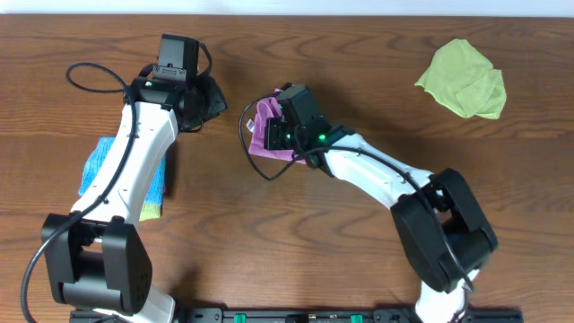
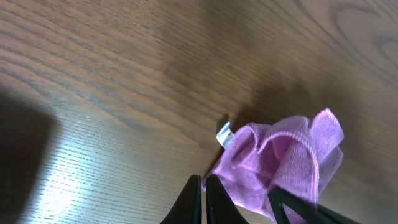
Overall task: Fold the cloth
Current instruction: 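Release the cloth with the right gripper and retract the right arm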
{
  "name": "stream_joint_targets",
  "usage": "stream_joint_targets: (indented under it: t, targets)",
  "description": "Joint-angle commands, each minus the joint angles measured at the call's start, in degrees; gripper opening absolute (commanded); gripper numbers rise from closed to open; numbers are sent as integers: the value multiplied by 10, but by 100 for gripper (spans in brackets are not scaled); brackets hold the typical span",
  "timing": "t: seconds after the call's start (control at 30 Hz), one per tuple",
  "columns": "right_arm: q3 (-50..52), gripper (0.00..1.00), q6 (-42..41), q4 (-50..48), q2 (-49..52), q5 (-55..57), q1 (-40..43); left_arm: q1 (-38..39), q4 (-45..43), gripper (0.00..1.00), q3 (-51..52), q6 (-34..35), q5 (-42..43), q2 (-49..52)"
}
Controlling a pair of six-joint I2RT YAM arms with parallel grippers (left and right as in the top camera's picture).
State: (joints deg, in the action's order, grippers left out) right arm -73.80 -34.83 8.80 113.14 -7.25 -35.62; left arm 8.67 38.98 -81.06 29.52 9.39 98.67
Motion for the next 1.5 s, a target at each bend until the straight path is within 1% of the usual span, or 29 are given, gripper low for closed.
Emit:
stream_joint_targets:
  t: [0.0, 0.3, 0.6, 0.7, 0.73, 0.8, 0.83, 0.93, 1.0, 1.03, 1.1, 1.13, 1.37, 1.47]
  targets:
    - [-30, 1, 11, 3, 23, 2, -11, -2, 3, 6, -14, -12, -8, -11]
    - [-57, 1, 12, 9, 57, 4, -19, -2, 12, 6, -14, -12, -9, -11]
    - [-58, 1, 13, 9, 61, 4, -31, -2, 12, 6, -14, -12, -8, -11]
    - [-58, 21, 13, 10, 61, 4, -34, -2, 13, 6, -14, -12, -8, -11]
    - [-58, 34, 13, 11, 61, 4, -35, -2, 13, 6, -14, -12, -8, -11]
    - [-58, 46, 13, 15, 61, 3, -35, -2, 15, 6, -14, -12, -8, -11]
    - [-58, 55, 13, 18, 61, 3, -35, -2, 15, 6, -14, -12, -8, -11]
    - [-58, 70, 22, 29, 61, -7, -35, -2, 15, 6, -14, -12, -8, -11]
    - [-58, 79, 23, 36, 61, -21, -35, -2, 15, 6, -14, -12, -8, -11]
    - [-59, 86, 23, 39, 61, -27, -35, -2, 15, 6, -14, -12, -8, -11]
    - [-62, 97, 23, 45, 61, -37, -35, -2, 15, 6, -14, -12, -8, -11]
    - [-65, 99, 23, 51, 58, -38, -35, -2, 15, 6, -14, -12, -8, -11]
    - [-76, 99, 37, 75, 5, -27, -25, -2, 15, 6, -14, -11, -8, -11]
    - [-76, 99, 39, 103, -23, -17, -13, -2, 15, 6, -14, -10, -8, -11]
